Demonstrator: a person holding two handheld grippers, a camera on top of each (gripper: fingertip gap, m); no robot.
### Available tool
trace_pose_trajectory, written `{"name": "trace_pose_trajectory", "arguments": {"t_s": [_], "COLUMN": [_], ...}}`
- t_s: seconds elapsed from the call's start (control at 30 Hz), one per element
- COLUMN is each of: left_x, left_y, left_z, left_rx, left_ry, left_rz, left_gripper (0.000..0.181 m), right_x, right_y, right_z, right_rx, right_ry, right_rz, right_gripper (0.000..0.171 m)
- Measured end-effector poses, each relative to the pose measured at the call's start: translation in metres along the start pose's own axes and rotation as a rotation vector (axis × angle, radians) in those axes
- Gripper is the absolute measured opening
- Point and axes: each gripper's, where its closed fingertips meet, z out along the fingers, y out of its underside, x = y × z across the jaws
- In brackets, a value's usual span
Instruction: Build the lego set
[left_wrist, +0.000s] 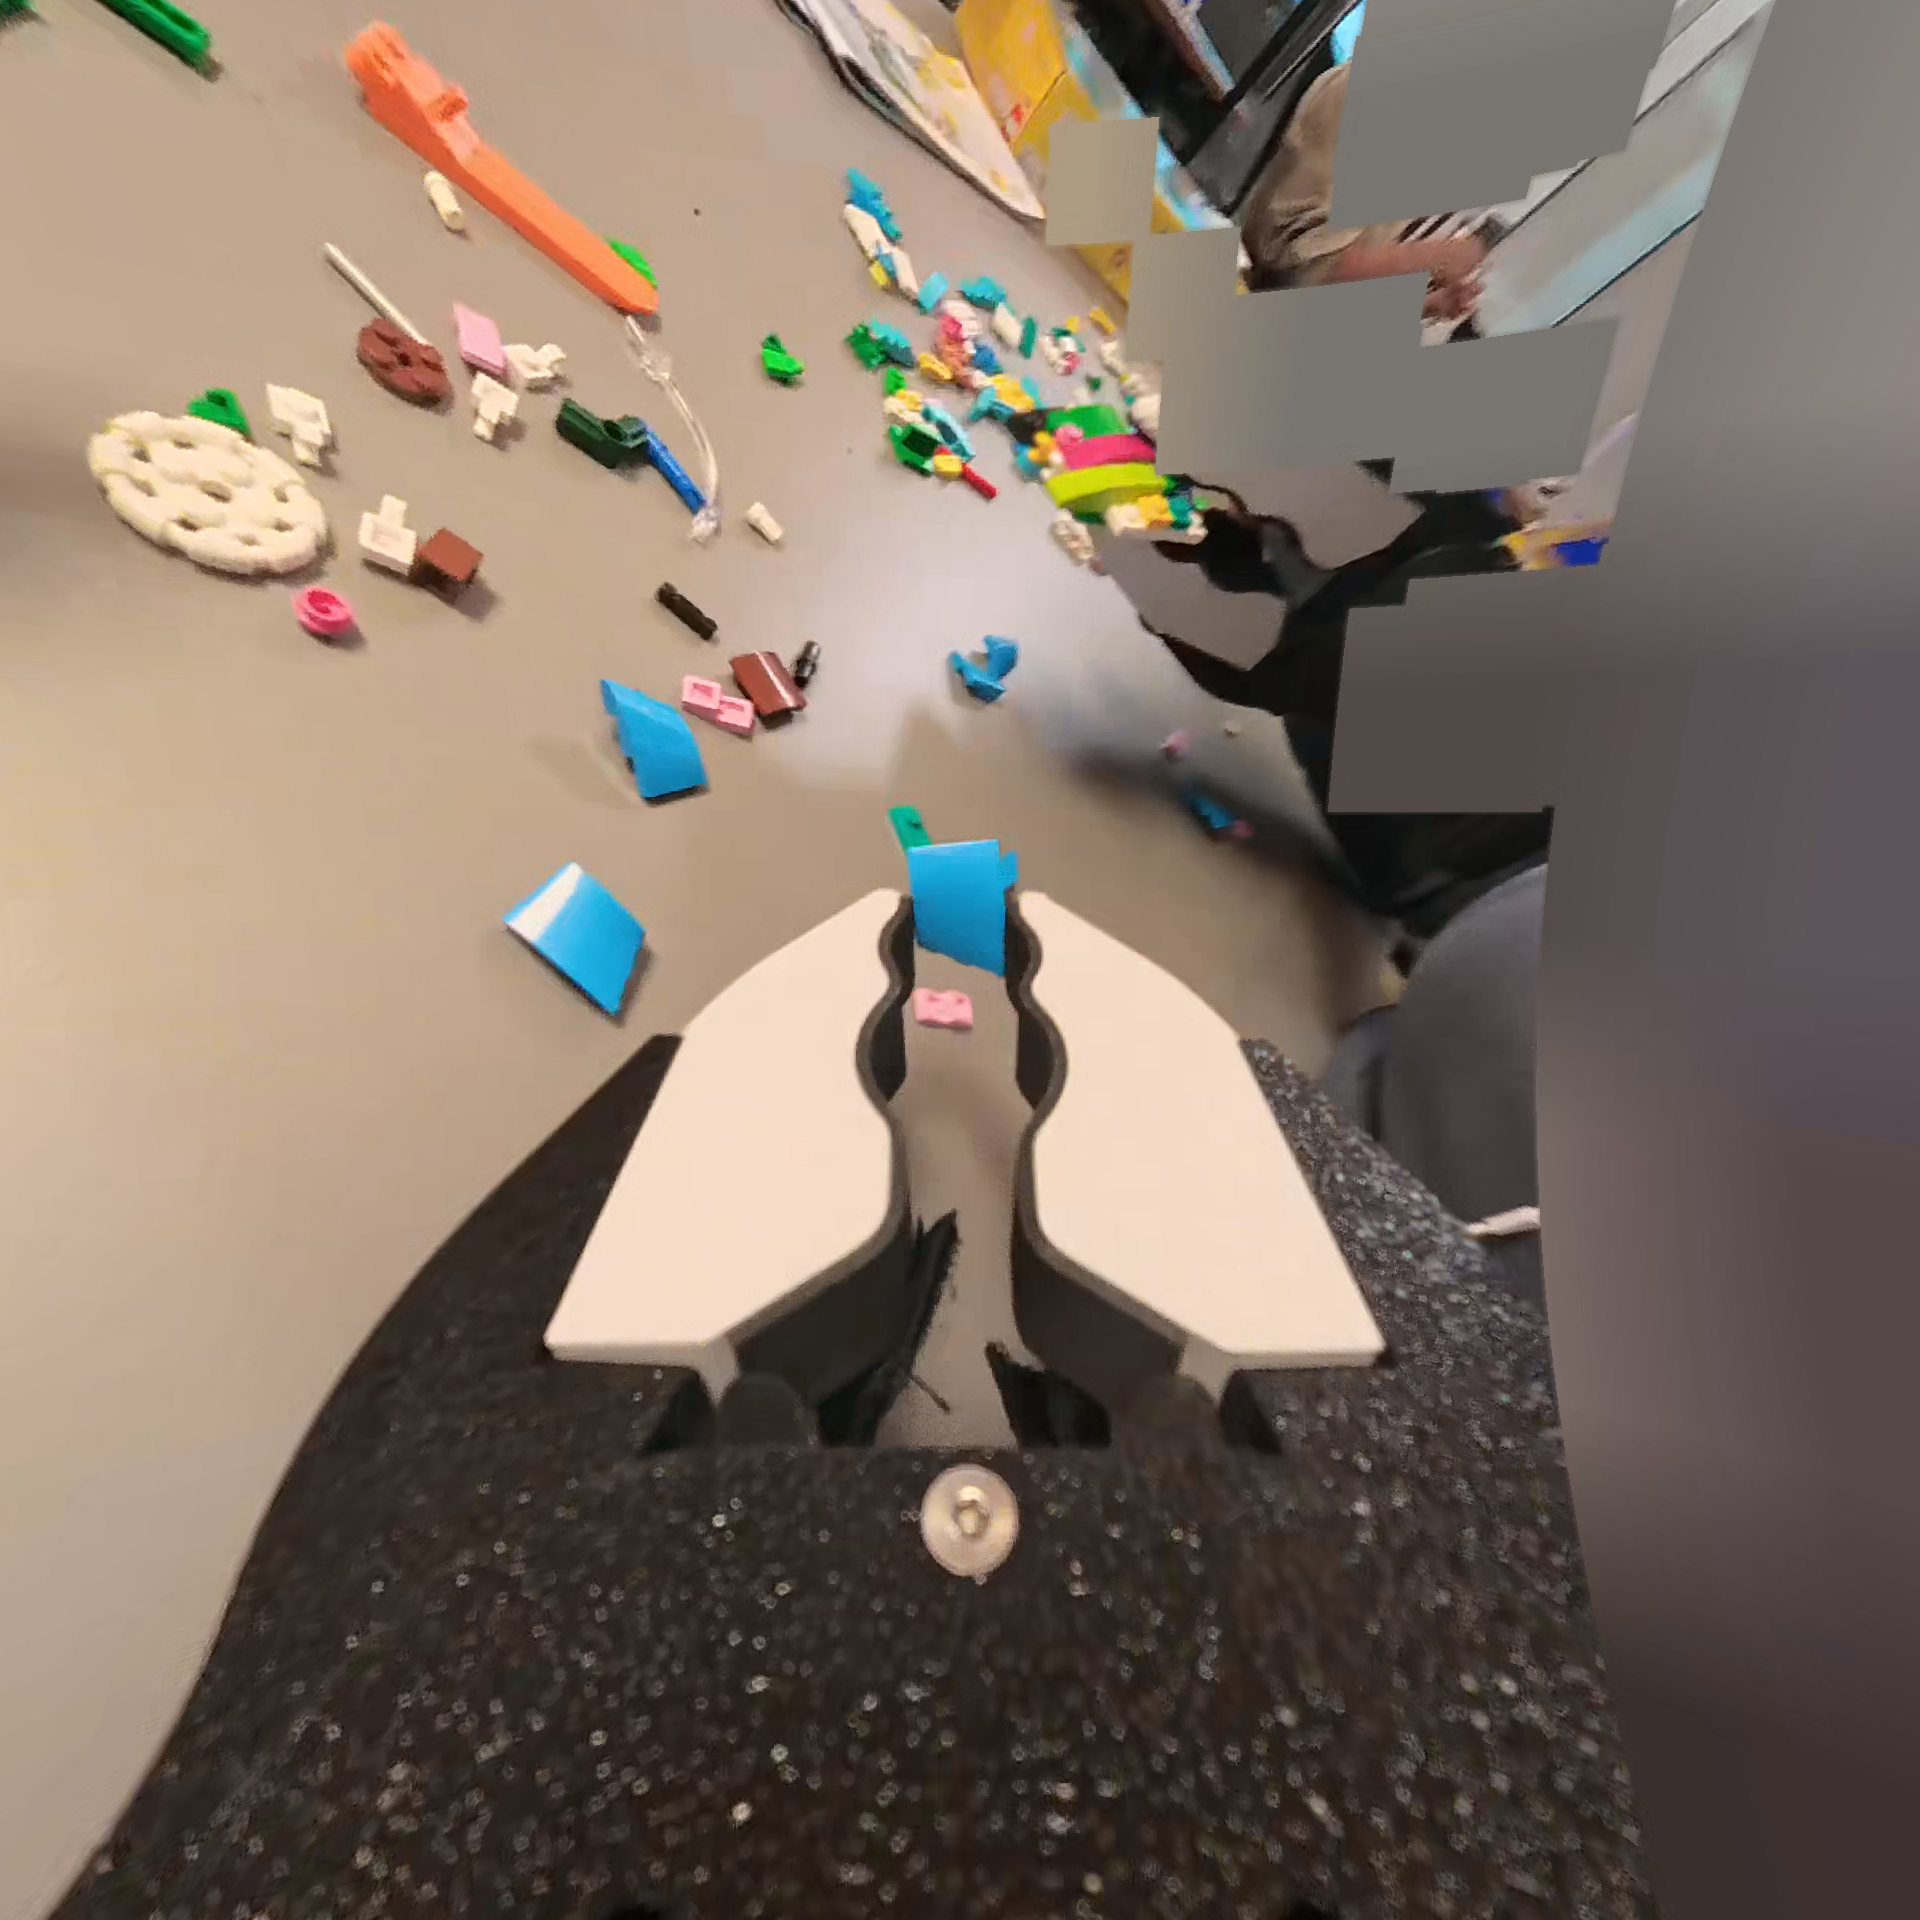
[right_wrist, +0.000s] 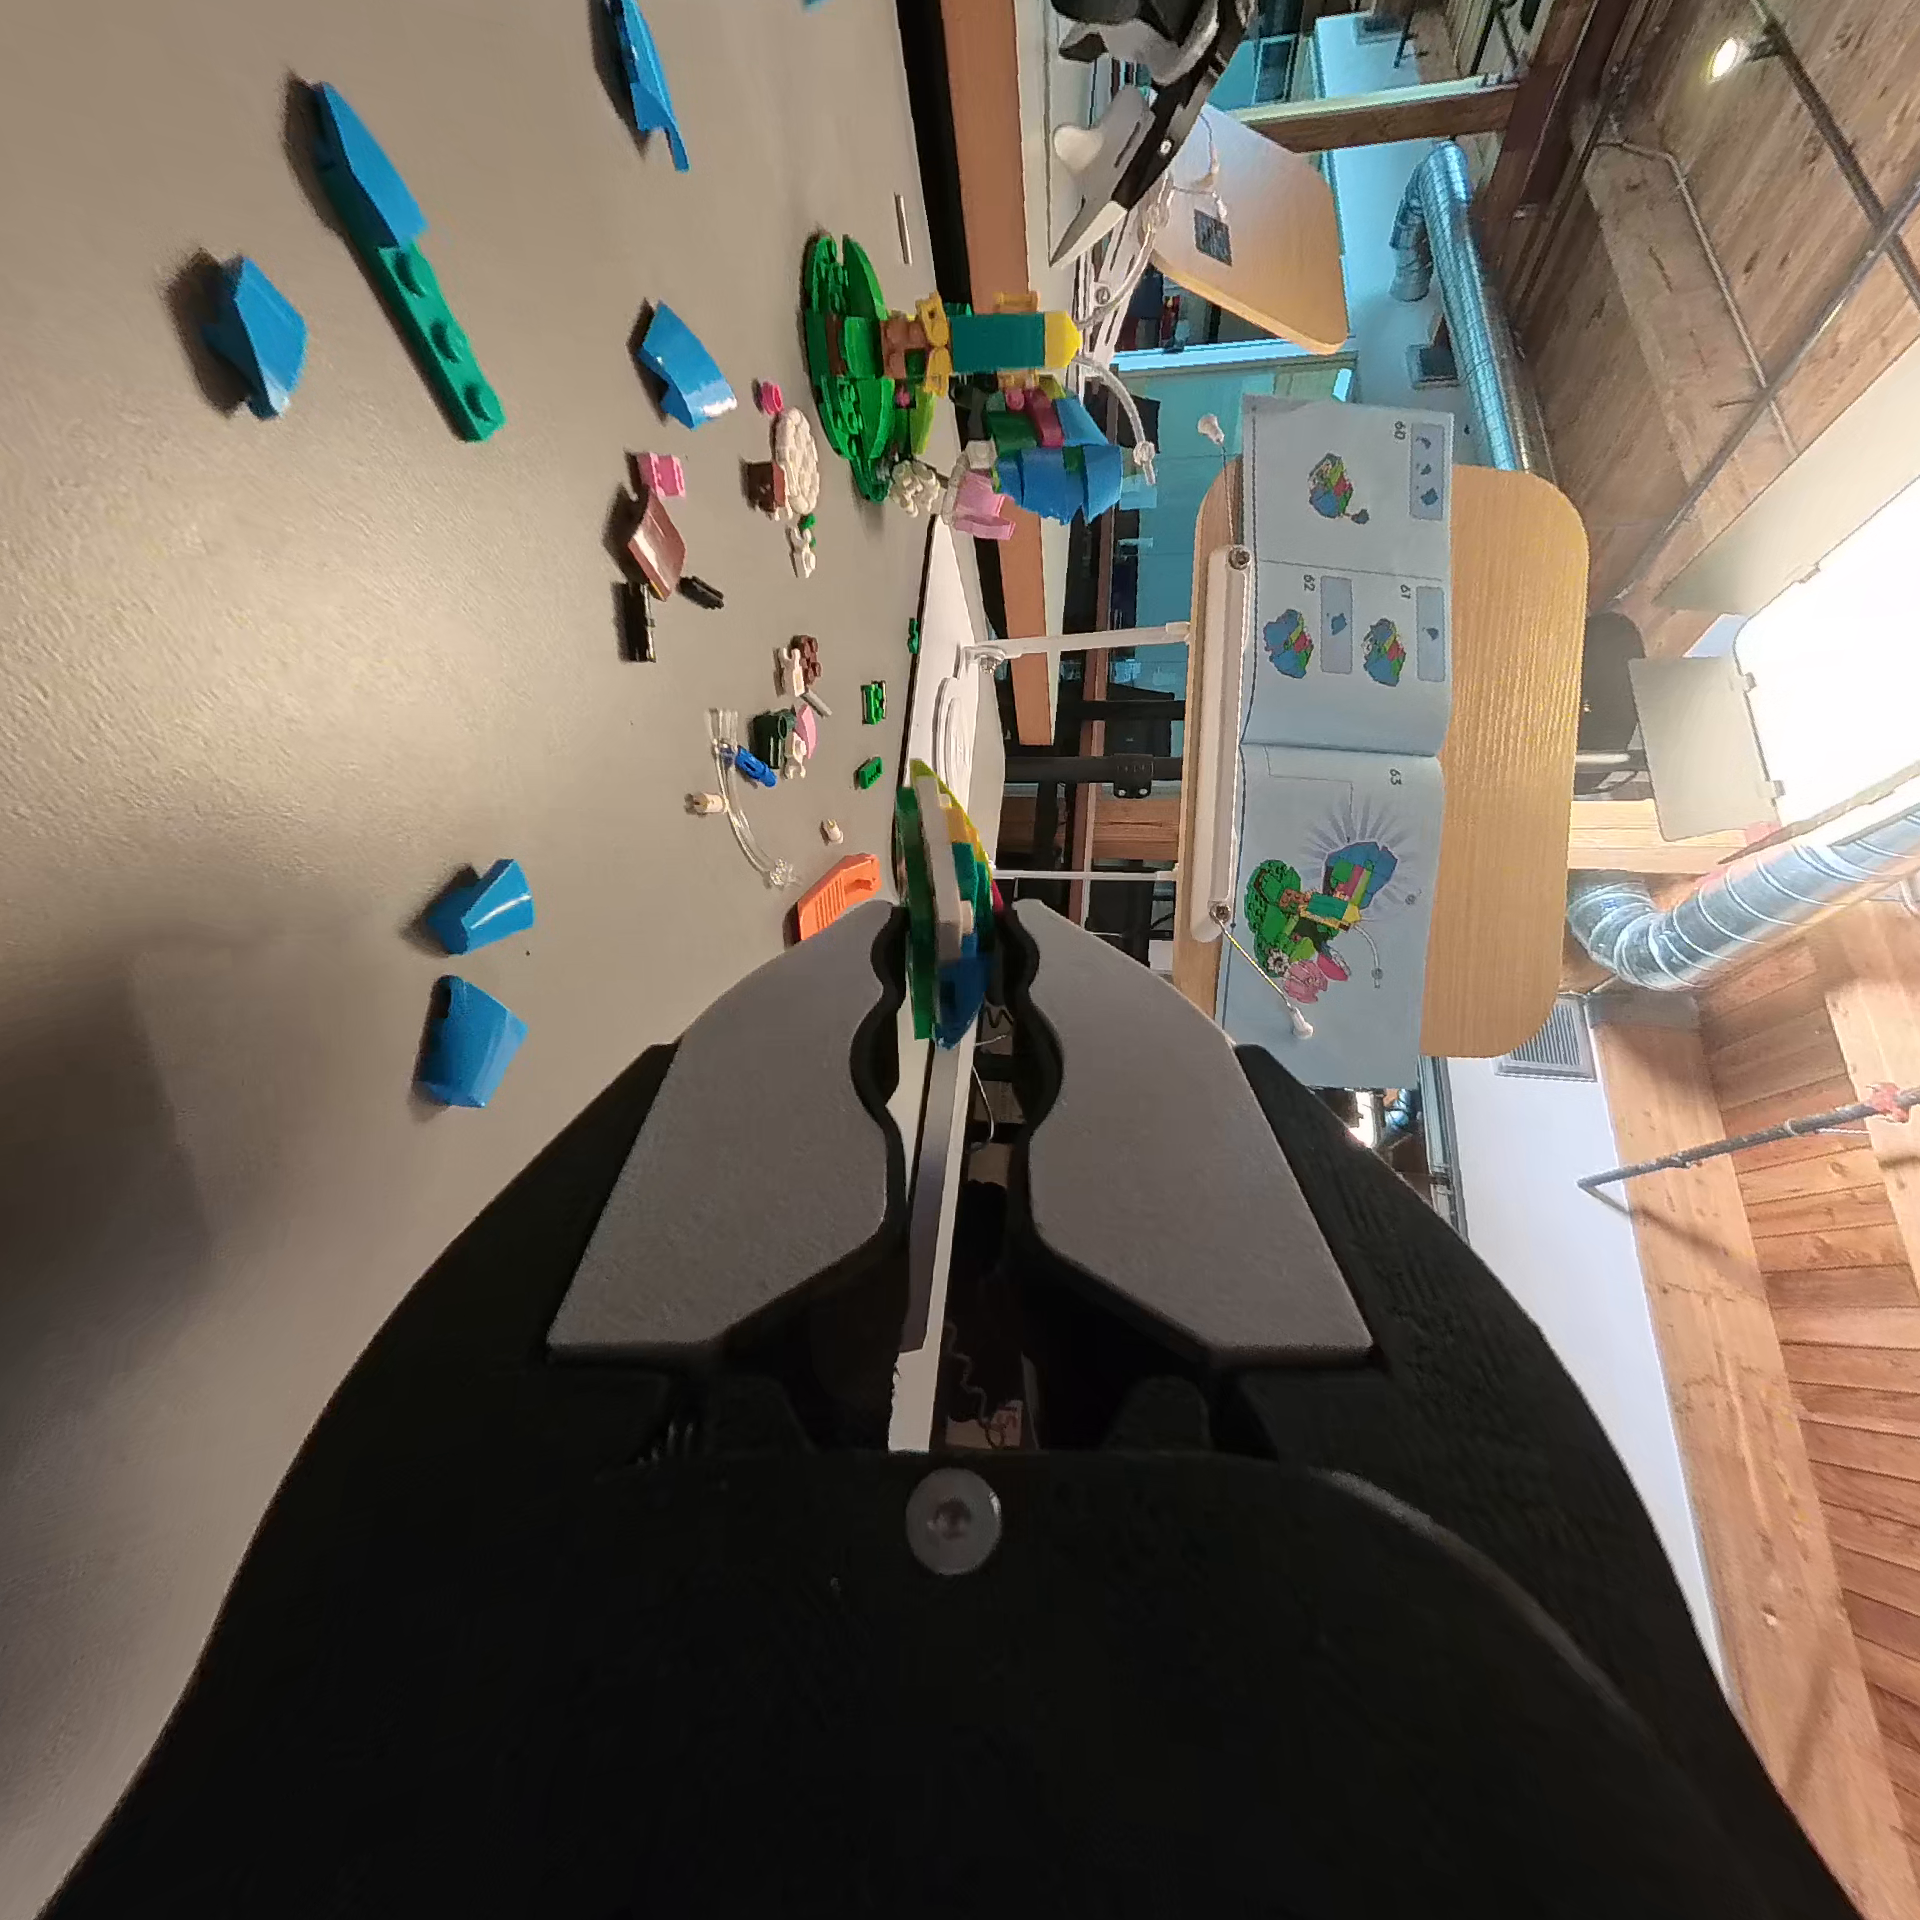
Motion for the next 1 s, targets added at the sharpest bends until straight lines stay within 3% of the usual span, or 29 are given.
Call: {"name": "trace_pose_trajectory", "arguments": {"t_s": [0.3,1.0], "left_x": [0.002,-0.003], "left_y": [-0.007,-0.017], "left_z": [-0.007,-0.017], "left_rx": [0.004,0.034], "left_ry": [0.155,0.201], "left_rz": [-0.175,-0.233], "left_gripper": [0.016,0.016], "right_x": [-0.003,-0.006], "right_y": [-0.004,-0.005], "right_z": [0.001,0.003], "right_rx": [0.011,0.013], "right_ry": [-0.011,-0.025], "right_rz": [0.003,0.002], "right_gripper": [0.015,0.015]}}
